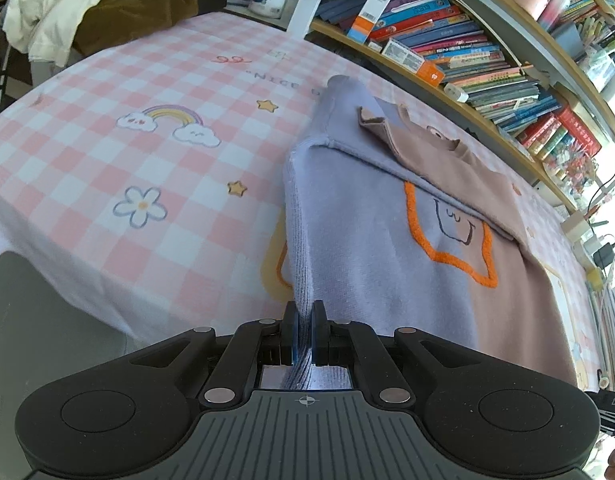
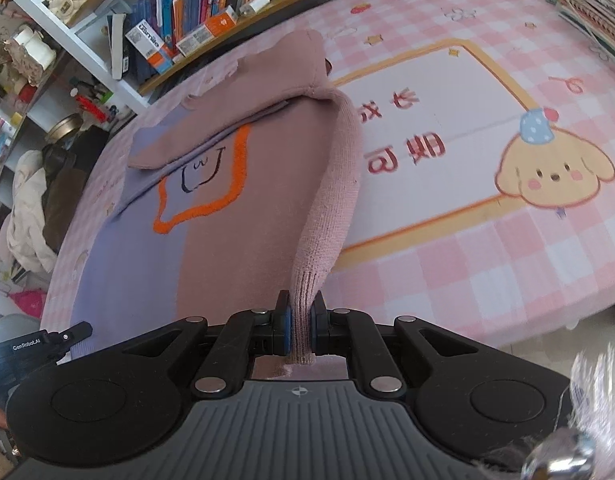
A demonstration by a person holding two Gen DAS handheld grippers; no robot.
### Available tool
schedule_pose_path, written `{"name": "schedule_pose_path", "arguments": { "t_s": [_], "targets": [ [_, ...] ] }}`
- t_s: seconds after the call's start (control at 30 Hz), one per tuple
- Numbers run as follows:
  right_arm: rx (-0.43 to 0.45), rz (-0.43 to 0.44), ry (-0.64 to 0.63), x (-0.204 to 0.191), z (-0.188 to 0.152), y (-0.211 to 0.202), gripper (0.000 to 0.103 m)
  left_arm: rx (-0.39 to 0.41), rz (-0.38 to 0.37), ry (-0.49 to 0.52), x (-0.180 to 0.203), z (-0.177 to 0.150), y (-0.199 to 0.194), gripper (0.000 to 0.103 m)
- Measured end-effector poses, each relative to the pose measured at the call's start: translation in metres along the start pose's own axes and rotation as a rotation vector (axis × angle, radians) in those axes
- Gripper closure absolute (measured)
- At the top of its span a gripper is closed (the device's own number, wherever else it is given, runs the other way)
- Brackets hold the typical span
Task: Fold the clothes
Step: 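Fold both side edges toward the sweater center and open both grippers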
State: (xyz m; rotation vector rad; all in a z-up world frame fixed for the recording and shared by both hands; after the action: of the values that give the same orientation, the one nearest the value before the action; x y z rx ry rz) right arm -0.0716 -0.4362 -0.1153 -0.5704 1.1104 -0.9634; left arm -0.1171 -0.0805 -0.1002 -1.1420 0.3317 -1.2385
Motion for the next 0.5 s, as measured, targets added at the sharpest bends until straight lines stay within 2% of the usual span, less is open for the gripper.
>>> {"name": "schedule_pose_path", "arguments": {
  "t_s": [0.17, 0.27, 0.5],
  "targets": [
    [-0.044, 0.02, 0.024, 0.005, -0.01, -0.004, 0.095, -0.005, 0.004, -0.043, -0.006, -0.01, -0.006, 0.099],
    [-0.04, 0.044, 0.019, 0.002, -0.011, -0.01, 0.095, 0.003, -0.022, -0.067, -0.003, -0.009, -0.011, 0.099],
    [0.057, 0.168, 0.069, -0.011, 0.019, -0.039, 0.095, 0.065, -0.18, -0.203, 0.008, 0.019, -0.027, 0.099]
  ]
}}
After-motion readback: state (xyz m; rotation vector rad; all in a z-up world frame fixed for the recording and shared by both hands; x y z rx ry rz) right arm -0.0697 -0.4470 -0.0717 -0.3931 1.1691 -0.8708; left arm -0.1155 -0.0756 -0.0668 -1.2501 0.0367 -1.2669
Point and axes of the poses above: each gripper's, at about its wrist camera, not at the fingertips, and y roughly the way its jaws point, x to its right, z to its top, the point moved 10 cm from there along y, roughly the way its jaws point, and after that the axes turned 6 degrees about -x, right-handed, at the moved point
